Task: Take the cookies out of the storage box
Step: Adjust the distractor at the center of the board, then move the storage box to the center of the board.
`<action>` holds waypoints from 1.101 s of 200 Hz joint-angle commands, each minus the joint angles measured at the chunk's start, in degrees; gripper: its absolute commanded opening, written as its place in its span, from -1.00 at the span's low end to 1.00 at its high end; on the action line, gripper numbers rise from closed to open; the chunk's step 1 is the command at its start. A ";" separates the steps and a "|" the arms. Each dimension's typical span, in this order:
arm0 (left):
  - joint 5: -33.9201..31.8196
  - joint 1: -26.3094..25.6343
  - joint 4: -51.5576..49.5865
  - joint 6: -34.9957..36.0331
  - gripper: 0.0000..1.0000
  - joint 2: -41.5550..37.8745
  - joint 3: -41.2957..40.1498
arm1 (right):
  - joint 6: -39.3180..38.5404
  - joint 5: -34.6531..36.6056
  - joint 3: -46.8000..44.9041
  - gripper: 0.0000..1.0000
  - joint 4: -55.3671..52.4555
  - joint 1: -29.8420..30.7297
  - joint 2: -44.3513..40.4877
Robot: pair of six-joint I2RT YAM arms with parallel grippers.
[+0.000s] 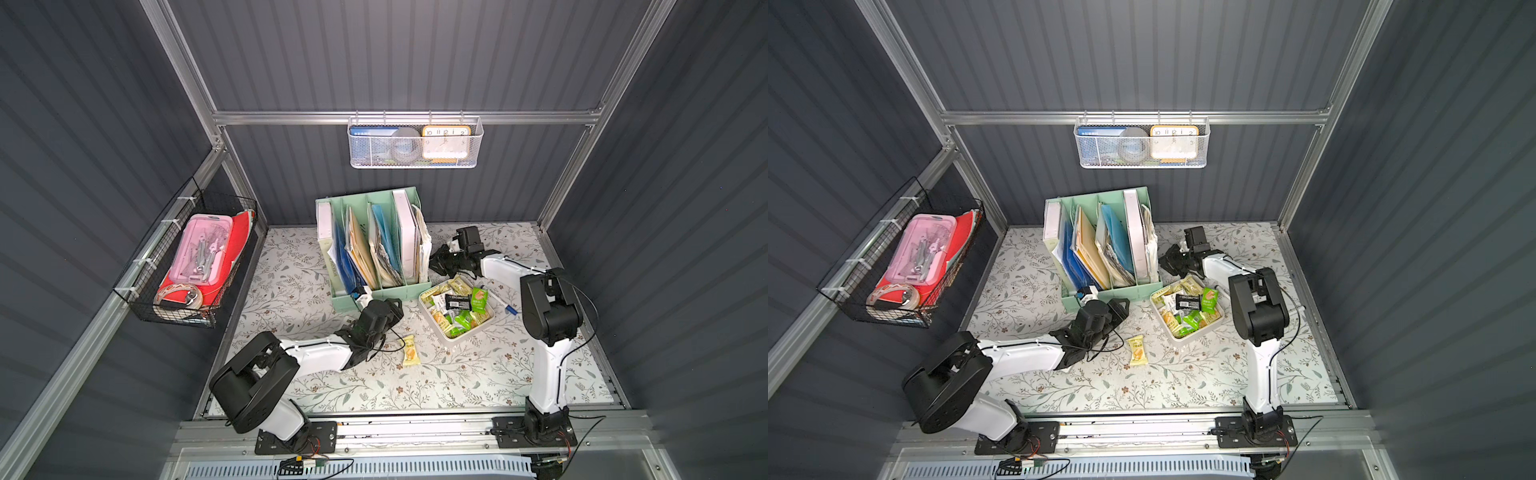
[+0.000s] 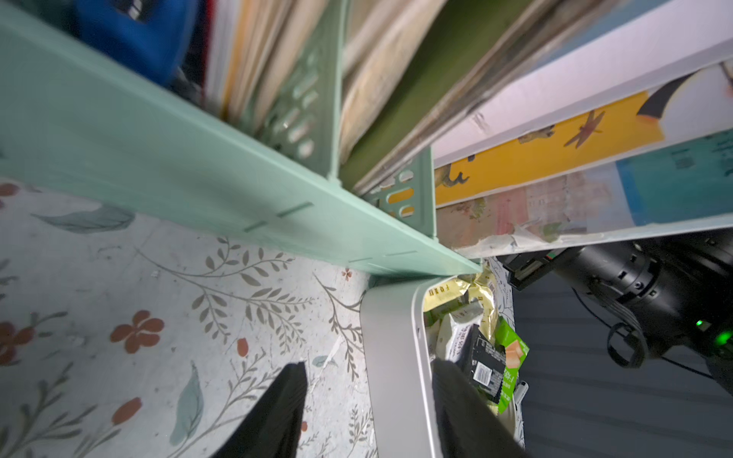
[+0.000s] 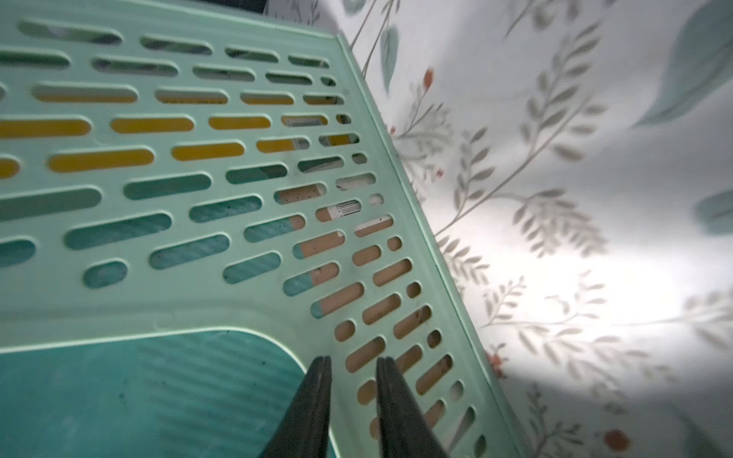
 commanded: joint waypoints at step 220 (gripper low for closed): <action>3.08 -7.03 -12.82 -1.36 -0.32 28.40 33.33 | -13.35 20.32 -40.91 -0.31 -24.33 -10.16 -64.79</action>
